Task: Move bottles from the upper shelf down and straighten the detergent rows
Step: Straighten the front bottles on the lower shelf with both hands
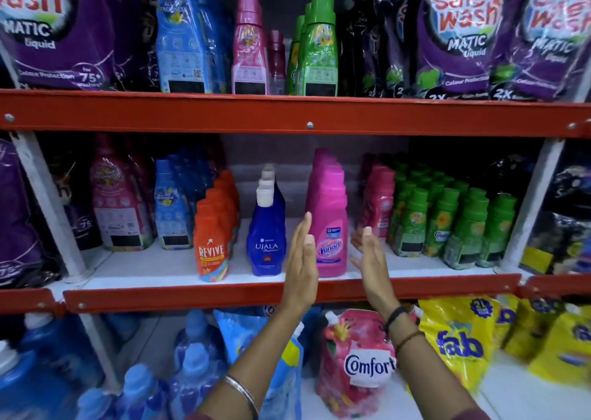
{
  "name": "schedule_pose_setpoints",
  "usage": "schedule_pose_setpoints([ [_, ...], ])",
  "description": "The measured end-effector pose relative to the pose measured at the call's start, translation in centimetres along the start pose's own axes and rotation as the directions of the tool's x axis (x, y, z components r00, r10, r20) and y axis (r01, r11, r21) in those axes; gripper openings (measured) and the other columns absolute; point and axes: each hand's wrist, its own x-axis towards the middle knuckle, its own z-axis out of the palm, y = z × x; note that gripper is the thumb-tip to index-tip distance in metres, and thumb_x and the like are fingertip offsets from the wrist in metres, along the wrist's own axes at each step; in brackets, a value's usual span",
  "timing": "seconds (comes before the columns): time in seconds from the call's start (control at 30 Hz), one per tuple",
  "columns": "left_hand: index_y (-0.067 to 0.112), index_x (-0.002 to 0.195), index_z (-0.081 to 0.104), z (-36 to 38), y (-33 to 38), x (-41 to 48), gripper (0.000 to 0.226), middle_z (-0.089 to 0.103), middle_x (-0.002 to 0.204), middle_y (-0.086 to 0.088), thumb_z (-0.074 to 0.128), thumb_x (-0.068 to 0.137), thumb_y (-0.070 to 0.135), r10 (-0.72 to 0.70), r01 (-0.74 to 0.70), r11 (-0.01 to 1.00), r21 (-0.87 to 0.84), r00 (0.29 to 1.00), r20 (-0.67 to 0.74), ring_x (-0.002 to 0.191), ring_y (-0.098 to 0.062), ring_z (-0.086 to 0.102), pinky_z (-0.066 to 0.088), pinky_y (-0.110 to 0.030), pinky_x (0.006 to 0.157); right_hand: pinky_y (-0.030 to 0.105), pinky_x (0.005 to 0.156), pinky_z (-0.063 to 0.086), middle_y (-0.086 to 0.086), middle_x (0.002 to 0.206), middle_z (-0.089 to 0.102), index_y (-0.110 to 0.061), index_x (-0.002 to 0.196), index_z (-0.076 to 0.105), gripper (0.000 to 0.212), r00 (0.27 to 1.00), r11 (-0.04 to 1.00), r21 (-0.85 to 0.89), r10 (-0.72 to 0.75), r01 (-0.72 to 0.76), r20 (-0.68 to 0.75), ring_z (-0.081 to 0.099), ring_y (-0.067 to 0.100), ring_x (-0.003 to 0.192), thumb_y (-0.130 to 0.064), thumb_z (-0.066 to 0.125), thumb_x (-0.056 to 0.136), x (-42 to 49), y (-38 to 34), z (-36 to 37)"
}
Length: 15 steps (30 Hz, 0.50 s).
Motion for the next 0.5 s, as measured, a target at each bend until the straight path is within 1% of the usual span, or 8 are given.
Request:
schedule_pose_setpoints([
  [0.07, 0.041, 0.141, 0.022, 0.7, -0.6, -0.4, 0.043, 0.018, 0.146, 0.034, 0.019, 0.098, 0.045, -0.078, 0.078, 0.997, -0.023, 0.997, -0.013, 0.141, 0.011, 0.012, 0.009, -0.03, 0.122, 0.049, 0.113, 0.032, 0.001, 0.148, 0.041, -0.021, 0.14, 0.039, 0.102, 0.999, 0.999, -0.008, 0.032, -0.032, 0.017, 0.041, 0.016, 0.133, -0.089, 0.035, 0.064, 0.4, 0.9, 0.0],
  [0.1, 0.04, 0.142, 0.022, 0.9, -0.8, -0.4, 0.046, 0.018, 0.149, 0.028, 0.019, 0.096, 0.047, -0.103, 0.103, 0.994, -0.035, 0.994, -0.023, 0.143, 0.005, 0.013, 0.01, -0.032, 0.122, 0.049, 0.113, 0.033, 0.003, 0.148, 0.042, -0.02, 0.142, 0.037, 0.109, 0.999, 0.999, -0.002, 0.038, -0.038, 0.031, 0.042, 0.017, 0.134, -0.092, 0.035, 0.061, 0.7, 1.4, -0.1],
  [0.2, 0.035, 0.147, 0.023, 1.3, -0.9, 0.0, 0.055, 0.021, 0.155, 0.016, 0.017, 0.096, 0.053, -0.132, 0.131, 0.991, -0.018, 0.991, -0.034, 0.144, -0.002, 0.018, 0.015, -0.03, 0.121, 0.047, 0.11, 0.038, 0.006, 0.144, 0.047, -0.021, 0.14, 0.04, 0.104, 0.997, 0.999, 0.005, 0.041, -0.041, 0.071, 0.048, 0.018, 0.129, -0.09, 0.034, 0.064, 1.1, 1.7, -0.1],
  [0.3, 0.033, 0.149, 0.025, 1.5, -0.6, 0.6, 0.058, 0.027, 0.154, 0.012, 0.013, 0.097, 0.057, -0.171, 0.172, 0.985, 0.012, 0.985, -0.007, 0.133, 0.008, 0.027, 0.021, -0.004, 0.104, 0.04, 0.105, 0.043, 0.007, 0.138, 0.053, -0.018, 0.137, 0.045, 0.091, 0.996, 1.0, 0.001, 0.021, -0.021, 0.09, 0.052, 0.018, 0.123, -0.081, 0.029, 0.073, 1.2, 1.4, 0.0],
  [0.33, 0.034, 0.148, 0.025, 1.5, -0.5, 0.8, 0.058, 0.028, 0.152, 0.014, 0.013, 0.096, 0.056, -0.182, 0.182, 0.983, 0.013, 0.983, 0.001, 0.128, 0.013, 0.029, 0.022, 0.0, 0.099, 0.036, 0.101, 0.046, 0.007, 0.136, 0.054, -0.017, 0.136, 0.046, 0.086, 0.996, 1.0, 0.005, 0.02, -0.021, 0.09, 0.054, 0.018, 0.12, -0.076, 0.028, 0.076, 1.4, 1.5, 0.0],
  [0.37, 0.034, 0.148, 0.026, 1.5, -0.5, 0.9, 0.059, 0.03, 0.15, 0.015, 0.013, 0.094, 0.055, -0.186, 0.186, 0.982, 0.014, 0.982, 0.002, 0.126, 0.013, 0.031, 0.023, -0.002, 0.102, 0.03, 0.094, 0.047, 0.006, 0.132, 0.056, -0.018, 0.133, 0.048, 0.08, 0.996, 1.0, 0.01, 0.019, -0.02, 0.088, 0.055, 0.017, 0.117, -0.071, 0.026, 0.079, 1.5, 1.6, -0.1],
  [0.43, 0.036, 0.147, 0.028, 1.3, -0.7, 1.2, 0.061, 0.031, 0.151, 0.012, 0.013, 0.093, 0.059, -0.188, 0.188, 0.982, -0.005, 0.982, 0.003, 0.133, 0.003, 0.031, 0.026, -0.02, 0.111, 0.022, 0.084, 0.047, 0.005, 0.125, 0.059, -0.022, 0.127, 0.052, 0.068, 0.997, 1.0, 0.02, 0.009, -0.011, 0.074, 0.058, 0.014, 0.109, -0.065, 0.025, 0.082, 1.6, 1.7, -0.4],
  [0.5, 0.038, 0.145, 0.03, 1.2, -0.9, 1.3, 0.067, 0.031, 0.154, 0.01, 0.012, 0.089, 0.069, -0.189, 0.19, 0.982, -0.013, 0.982, 0.009, 0.139, -0.005, 0.029, 0.025, -0.032, 0.116, 0.022, 0.084, 0.047, 0.003, 0.121, 0.059, -0.023, 0.123, 0.054, 0.063, 0.999, 0.999, 0.044, 0.0, -0.002, 0.052, 0.058, 0.013, 0.108, -0.063, 0.025, 0.083, 1.4, 1.6, -0.7],
])
